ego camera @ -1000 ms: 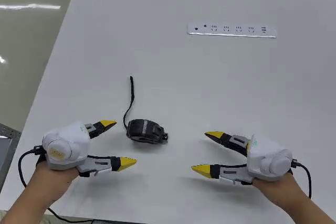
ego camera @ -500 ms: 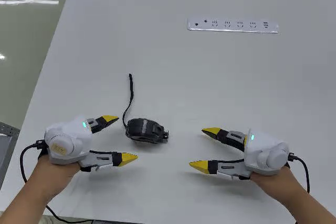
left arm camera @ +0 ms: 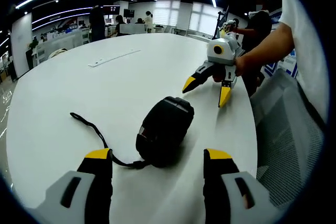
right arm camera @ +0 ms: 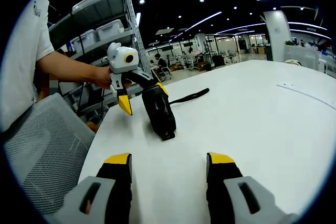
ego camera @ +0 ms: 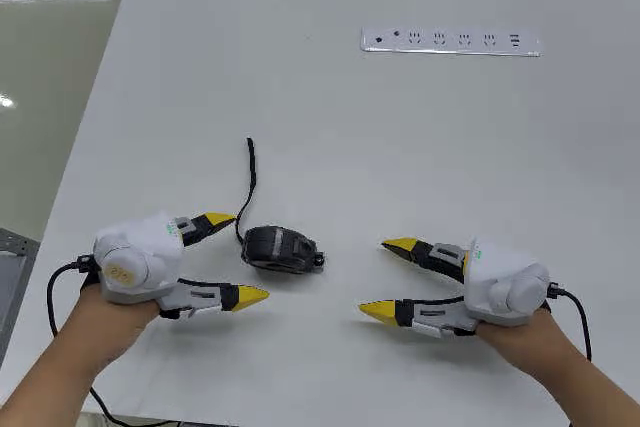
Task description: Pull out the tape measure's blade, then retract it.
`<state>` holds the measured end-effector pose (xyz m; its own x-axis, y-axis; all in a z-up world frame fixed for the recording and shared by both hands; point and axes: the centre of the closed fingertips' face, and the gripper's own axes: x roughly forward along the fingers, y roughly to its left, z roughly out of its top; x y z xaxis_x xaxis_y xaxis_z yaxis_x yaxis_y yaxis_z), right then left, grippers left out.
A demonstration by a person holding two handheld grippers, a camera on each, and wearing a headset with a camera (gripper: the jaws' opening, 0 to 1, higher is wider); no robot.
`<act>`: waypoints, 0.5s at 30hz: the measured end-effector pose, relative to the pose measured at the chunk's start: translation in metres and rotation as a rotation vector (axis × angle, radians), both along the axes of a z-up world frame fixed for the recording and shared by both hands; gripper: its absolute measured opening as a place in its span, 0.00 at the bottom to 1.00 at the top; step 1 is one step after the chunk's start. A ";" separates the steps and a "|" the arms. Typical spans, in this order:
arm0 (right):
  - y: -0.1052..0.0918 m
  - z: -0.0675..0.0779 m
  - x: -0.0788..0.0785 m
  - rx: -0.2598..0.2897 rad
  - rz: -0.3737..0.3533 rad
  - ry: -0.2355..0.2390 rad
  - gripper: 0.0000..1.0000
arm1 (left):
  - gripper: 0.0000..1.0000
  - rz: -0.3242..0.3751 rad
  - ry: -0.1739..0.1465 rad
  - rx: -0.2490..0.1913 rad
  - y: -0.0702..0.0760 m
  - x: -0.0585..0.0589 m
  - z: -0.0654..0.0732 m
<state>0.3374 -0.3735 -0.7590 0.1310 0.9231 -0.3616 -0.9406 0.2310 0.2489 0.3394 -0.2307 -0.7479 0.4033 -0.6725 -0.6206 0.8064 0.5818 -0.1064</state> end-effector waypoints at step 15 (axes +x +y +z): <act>0.013 -0.002 0.005 0.001 0.029 0.006 0.57 | 0.65 -0.058 0.017 0.011 -0.003 0.002 -0.006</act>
